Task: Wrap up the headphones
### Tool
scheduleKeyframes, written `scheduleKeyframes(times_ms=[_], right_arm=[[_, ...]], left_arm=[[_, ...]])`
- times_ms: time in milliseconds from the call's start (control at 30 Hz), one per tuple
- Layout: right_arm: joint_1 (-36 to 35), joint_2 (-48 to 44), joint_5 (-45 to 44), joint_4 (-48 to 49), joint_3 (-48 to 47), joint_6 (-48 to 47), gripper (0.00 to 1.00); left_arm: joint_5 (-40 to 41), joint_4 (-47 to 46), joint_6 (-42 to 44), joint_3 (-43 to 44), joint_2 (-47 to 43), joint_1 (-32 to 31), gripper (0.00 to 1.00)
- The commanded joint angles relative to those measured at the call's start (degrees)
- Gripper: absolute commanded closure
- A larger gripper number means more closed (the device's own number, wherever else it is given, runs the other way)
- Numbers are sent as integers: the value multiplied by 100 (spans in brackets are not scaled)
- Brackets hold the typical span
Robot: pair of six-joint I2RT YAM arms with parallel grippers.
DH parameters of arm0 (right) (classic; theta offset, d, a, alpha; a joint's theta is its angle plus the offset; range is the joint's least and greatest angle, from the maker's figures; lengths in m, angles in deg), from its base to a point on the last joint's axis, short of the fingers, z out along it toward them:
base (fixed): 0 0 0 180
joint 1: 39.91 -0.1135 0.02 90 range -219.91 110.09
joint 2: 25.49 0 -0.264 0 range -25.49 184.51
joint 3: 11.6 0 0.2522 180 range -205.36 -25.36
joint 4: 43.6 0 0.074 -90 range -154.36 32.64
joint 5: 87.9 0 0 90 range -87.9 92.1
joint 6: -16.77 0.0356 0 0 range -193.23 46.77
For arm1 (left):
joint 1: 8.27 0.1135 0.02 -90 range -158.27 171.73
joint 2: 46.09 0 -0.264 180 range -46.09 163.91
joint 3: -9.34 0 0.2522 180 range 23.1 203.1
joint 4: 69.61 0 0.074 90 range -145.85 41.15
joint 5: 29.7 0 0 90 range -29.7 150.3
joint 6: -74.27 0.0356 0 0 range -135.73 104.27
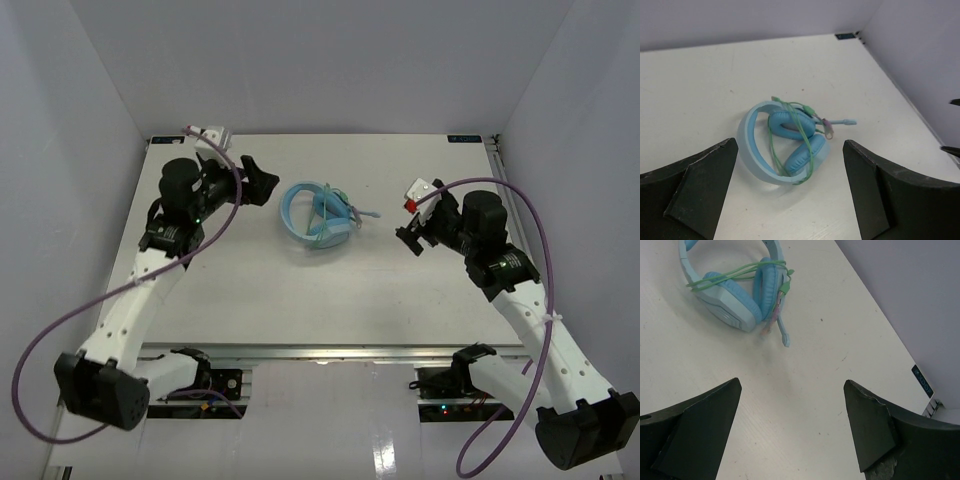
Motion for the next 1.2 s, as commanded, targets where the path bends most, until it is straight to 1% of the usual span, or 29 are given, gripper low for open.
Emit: scheduleKeyframes(times_ms=[0,200,367,567,633,800,933,1167], right_arm=[[231,172,-484,-142,-532,957,10],[401,-24,-571,-319,-567,1402,10],[538,-137,-1107,-393,-465,1782,10],[657,-476,-1856,-100,-128,2314,10],[697,-521,-1936,-76,-85,2354,10],[729,-745,-2589,136,116,2456,10],[731,-878,-2789,165,239,2401,10],[771,-1002,-2810,177,259,2212,10]], left_arm=[[319,-3,-148,-711,-1468,19,2],[742,502,-198,-1063,-2797,19,2],[886,989,-167,-1124,-3330,19,2],[939,1294,-152,-1204,-3495,19,2],[931,1306,-167,-1225,-3508,19,2],[922,1364,-218,-1358,-3575,19,2],[944,1401,-219,-1402,-3589,19,2],[939,1401,-197,-1423,-3520,19,2]])
